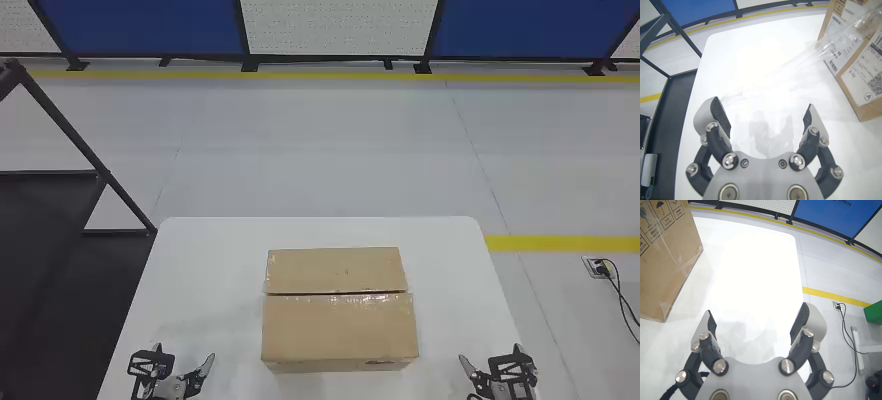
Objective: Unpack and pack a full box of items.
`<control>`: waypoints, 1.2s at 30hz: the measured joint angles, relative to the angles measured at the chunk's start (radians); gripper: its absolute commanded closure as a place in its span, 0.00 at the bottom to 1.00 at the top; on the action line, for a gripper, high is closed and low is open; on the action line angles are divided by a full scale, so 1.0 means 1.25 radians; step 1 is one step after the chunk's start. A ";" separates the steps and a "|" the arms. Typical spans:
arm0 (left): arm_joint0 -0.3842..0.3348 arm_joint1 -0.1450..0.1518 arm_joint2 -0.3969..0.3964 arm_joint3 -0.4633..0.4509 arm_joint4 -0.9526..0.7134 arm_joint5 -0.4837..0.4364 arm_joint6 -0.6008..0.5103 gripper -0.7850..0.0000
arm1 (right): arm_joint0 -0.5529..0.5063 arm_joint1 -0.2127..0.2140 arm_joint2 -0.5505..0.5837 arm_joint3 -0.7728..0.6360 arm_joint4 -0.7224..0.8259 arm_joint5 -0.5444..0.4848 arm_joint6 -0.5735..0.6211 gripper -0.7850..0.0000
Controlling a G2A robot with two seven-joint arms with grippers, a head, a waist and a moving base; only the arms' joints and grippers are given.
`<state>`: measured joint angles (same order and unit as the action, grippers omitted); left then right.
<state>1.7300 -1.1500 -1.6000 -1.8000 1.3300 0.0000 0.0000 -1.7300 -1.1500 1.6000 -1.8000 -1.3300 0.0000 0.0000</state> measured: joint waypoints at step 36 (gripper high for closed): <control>0.068 0.033 -0.203 -0.067 0.104 -0.391 0.376 0.00 | 0.085 0.028 0.075 -0.130 -0.287 -0.244 -0.194 0.00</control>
<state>1.8150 -1.1092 -1.8534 -1.8841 1.4598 -0.4881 0.4695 -1.6240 -1.1154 1.6937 -1.9626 -1.6890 -0.3044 -0.2427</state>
